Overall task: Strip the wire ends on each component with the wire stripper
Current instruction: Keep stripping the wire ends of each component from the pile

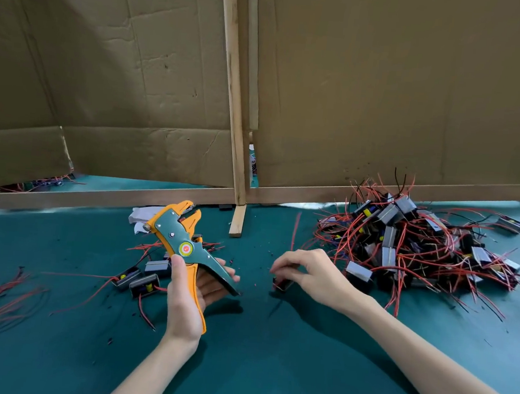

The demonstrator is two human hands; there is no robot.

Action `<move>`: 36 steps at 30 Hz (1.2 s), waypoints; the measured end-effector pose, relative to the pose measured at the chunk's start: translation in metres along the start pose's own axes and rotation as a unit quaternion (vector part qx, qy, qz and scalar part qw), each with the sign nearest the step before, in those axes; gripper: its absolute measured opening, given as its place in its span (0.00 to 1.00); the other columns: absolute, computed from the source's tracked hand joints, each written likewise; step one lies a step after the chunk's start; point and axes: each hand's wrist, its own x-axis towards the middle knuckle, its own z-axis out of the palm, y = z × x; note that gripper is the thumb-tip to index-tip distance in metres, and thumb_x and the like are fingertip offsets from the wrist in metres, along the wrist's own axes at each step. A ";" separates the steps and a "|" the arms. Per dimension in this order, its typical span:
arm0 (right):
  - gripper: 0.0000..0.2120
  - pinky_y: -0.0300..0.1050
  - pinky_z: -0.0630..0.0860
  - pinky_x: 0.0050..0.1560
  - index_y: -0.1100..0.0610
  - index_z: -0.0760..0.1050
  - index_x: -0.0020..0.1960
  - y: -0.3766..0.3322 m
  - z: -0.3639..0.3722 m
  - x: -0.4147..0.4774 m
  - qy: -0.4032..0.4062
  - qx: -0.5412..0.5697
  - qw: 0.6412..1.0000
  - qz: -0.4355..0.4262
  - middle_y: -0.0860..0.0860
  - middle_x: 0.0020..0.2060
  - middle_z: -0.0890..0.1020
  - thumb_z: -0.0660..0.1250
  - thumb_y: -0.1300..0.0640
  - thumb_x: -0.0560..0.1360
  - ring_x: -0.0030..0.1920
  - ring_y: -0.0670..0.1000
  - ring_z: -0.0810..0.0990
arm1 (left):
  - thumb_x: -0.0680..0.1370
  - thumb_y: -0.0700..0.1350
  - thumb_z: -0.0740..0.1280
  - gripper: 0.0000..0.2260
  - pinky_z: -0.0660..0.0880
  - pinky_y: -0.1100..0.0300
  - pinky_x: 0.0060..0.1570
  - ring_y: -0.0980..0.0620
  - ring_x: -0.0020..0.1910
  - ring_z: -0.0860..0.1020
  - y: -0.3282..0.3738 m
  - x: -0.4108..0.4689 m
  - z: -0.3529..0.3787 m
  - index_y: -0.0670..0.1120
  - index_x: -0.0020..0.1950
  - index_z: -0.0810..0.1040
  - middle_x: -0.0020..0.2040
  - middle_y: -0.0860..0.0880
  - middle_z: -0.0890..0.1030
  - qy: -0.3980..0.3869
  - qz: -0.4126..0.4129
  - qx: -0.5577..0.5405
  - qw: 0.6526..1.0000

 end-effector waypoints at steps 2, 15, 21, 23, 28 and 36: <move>0.06 0.39 0.77 0.51 0.62 0.82 0.48 0.000 -0.003 -0.002 -0.009 -0.002 1.000 -0.006 0.51 0.42 0.84 0.67 0.68 0.76 0.44 0.44 0.82 | 0.74 0.66 0.48 0.36 0.81 0.53 0.42 0.38 0.44 0.83 0.000 -0.002 0.001 0.34 0.51 0.77 0.44 0.35 0.83 -0.016 -0.002 0.009 1.000; 0.03 0.45 0.78 0.51 0.58 0.80 0.45 -0.001 -0.004 -0.008 -0.019 0.067 0.997 0.028 0.54 0.41 0.85 0.69 0.64 0.77 0.44 0.53 0.82 | 0.73 0.68 0.50 0.38 0.80 0.51 0.43 0.35 0.45 0.82 0.005 -0.009 0.004 0.34 0.52 0.78 0.45 0.33 0.81 -0.081 -0.068 0.026 0.994; 0.09 0.35 0.74 0.38 0.56 0.77 0.46 -0.007 -0.005 -0.009 -0.002 0.207 0.972 0.111 0.47 0.31 0.80 0.61 0.61 0.82 0.33 0.44 0.76 | 0.72 0.68 0.51 0.37 0.80 0.48 0.44 0.33 0.46 0.81 0.011 -0.012 0.003 0.36 0.49 0.81 0.45 0.32 0.81 -0.161 -0.153 0.018 0.975; 0.12 0.34 0.71 0.34 0.55 0.80 0.42 -0.009 -0.008 -0.010 0.002 0.231 0.965 0.124 0.46 0.28 0.78 0.61 0.58 0.82 0.30 0.45 0.73 | 0.72 0.68 0.50 0.38 0.79 0.48 0.44 0.33 0.45 0.81 0.013 -0.013 0.004 0.35 0.49 0.80 0.45 0.32 0.80 -0.191 -0.179 0.025 0.965; 0.21 0.37 0.66 0.32 0.51 0.74 0.30 -0.016 -0.015 -0.011 0.009 0.327 0.935 0.136 0.49 0.27 0.74 0.59 0.59 0.81 0.30 0.47 0.71 | 0.72 0.67 0.49 0.37 0.79 0.49 0.43 0.34 0.44 0.81 0.017 -0.016 0.007 0.36 0.46 0.82 0.44 0.32 0.80 -0.250 -0.224 0.030 0.941; 0.18 0.43 0.73 0.40 0.55 0.69 0.32 -0.030 -0.017 -0.010 -0.004 0.452 0.876 0.167 0.48 0.26 0.62 0.53 0.62 0.79 0.29 0.50 0.63 | 0.74 0.70 0.51 0.39 0.77 0.48 0.47 0.34 0.46 0.80 0.020 -0.020 0.007 0.33 0.51 0.78 0.46 0.31 0.79 -0.296 -0.254 0.042 0.920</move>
